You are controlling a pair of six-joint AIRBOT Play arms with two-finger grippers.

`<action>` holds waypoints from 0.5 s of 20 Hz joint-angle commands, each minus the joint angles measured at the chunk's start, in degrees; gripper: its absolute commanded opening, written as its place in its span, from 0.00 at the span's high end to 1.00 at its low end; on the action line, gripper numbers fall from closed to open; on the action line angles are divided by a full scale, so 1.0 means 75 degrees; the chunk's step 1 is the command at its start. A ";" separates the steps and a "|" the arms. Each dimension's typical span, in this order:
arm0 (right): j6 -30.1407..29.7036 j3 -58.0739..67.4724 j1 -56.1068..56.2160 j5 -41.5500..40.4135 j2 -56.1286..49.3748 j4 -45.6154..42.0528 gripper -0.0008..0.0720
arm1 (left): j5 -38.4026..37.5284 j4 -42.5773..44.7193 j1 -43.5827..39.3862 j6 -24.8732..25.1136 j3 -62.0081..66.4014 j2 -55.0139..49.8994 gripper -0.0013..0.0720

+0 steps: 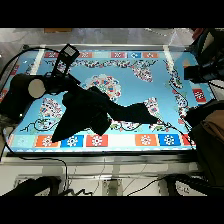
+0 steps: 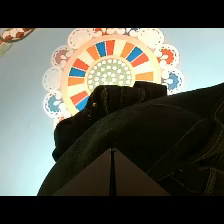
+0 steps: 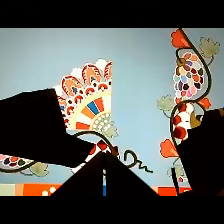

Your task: Fold the clothes and pants, and hang the long-sleeved shirts on hangers.

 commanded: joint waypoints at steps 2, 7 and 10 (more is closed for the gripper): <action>0.0000 -0.0003 0.0009 0.0000 0.0000 0.0003 0.95 | 0.0003 0.0003 0.0000 0.0000 0.0000 0.0003 0.94; 0.0000 -0.0003 0.0009 0.0000 0.0000 0.0003 0.95 | -0.0006 0.0003 0.0000 -0.0003 0.0000 0.0003 0.94; 0.0003 -0.0003 0.0009 0.0000 0.0000 0.0003 0.95 | -0.0300 0.0111 0.0000 0.0000 0.0003 0.0009 0.94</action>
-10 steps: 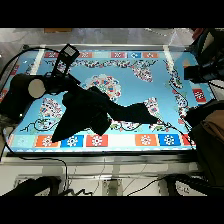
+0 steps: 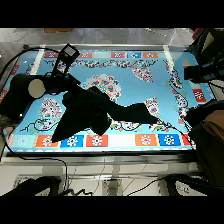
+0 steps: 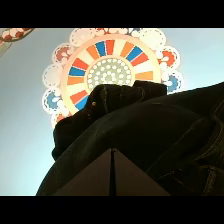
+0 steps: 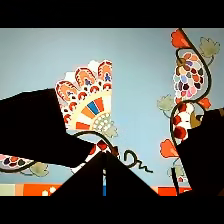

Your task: Fold the clothes and pants, and hang the long-sleeved shirts on hangers.

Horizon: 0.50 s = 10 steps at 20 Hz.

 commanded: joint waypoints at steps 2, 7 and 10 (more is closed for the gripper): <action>0.0000 -0.0003 0.0009 0.0000 0.0000 0.0000 0.95 | -0.0874 0.0434 0.0003 -0.0009 0.0003 0.0122 0.94; 0.0003 -0.0003 0.0009 0.0000 0.0000 0.0003 0.95 | -0.2046 0.0568 0.0632 -0.1332 -0.0015 0.1381 0.94; 0.0003 -0.0003 0.0009 -0.0003 0.0000 0.0006 0.95 | -0.3095 0.0568 0.1343 -0.1507 -0.0627 0.2416 0.94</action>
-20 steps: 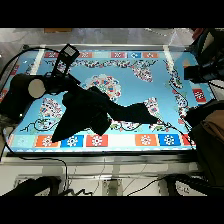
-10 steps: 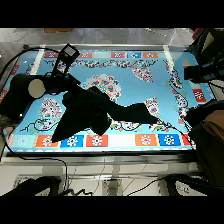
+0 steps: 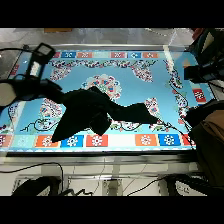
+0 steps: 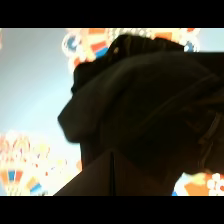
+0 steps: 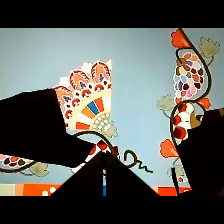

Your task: Fold the clothes and pants, and hang the long-sleeved shirts on hangers.

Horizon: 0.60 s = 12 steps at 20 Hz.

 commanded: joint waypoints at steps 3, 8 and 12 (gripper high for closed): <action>0.0000 0.0003 0.0009 -0.0149 0.0006 0.0169 0.95 | -0.0901 0.0047 0.1177 -0.0539 -0.1801 0.2107 0.94; -0.1285 -0.0347 -0.0012 0.0195 0.0093 0.1183 0.95 | -0.0251 0.0050 0.1687 -0.1460 -0.3879 0.3620 0.94; -0.2964 -0.2393 -0.0009 -0.0472 0.0708 0.3946 0.95 | -0.0248 0.0052 0.1687 -0.1454 -0.4197 0.3809 0.94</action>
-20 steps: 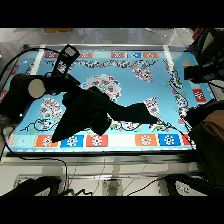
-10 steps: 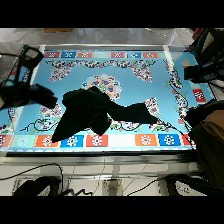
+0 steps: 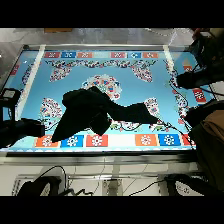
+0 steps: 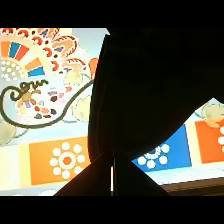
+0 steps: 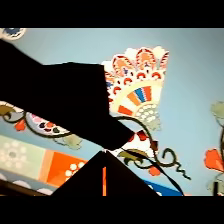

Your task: Fold the clothes and pants, and hang the long-sleeved shirts on hangers.

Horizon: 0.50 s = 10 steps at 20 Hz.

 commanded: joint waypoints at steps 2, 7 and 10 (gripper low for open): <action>-0.2221 -0.2763 0.0003 -0.0737 0.0586 0.3541 0.95 | 0.0108 0.0012 0.0076 -0.0187 -0.0391 0.0262 0.94; -0.2238 -0.6306 0.0221 -0.3214 0.0589 0.5727 0.46 | 0.0195 0.0006 0.0076 -0.0187 -0.0391 0.0262 0.93; -0.2238 -0.7233 0.1125 -0.4328 0.0175 0.5718 0.38 | 0.0198 0.0009 0.0076 -0.0184 -0.0391 0.0262 0.93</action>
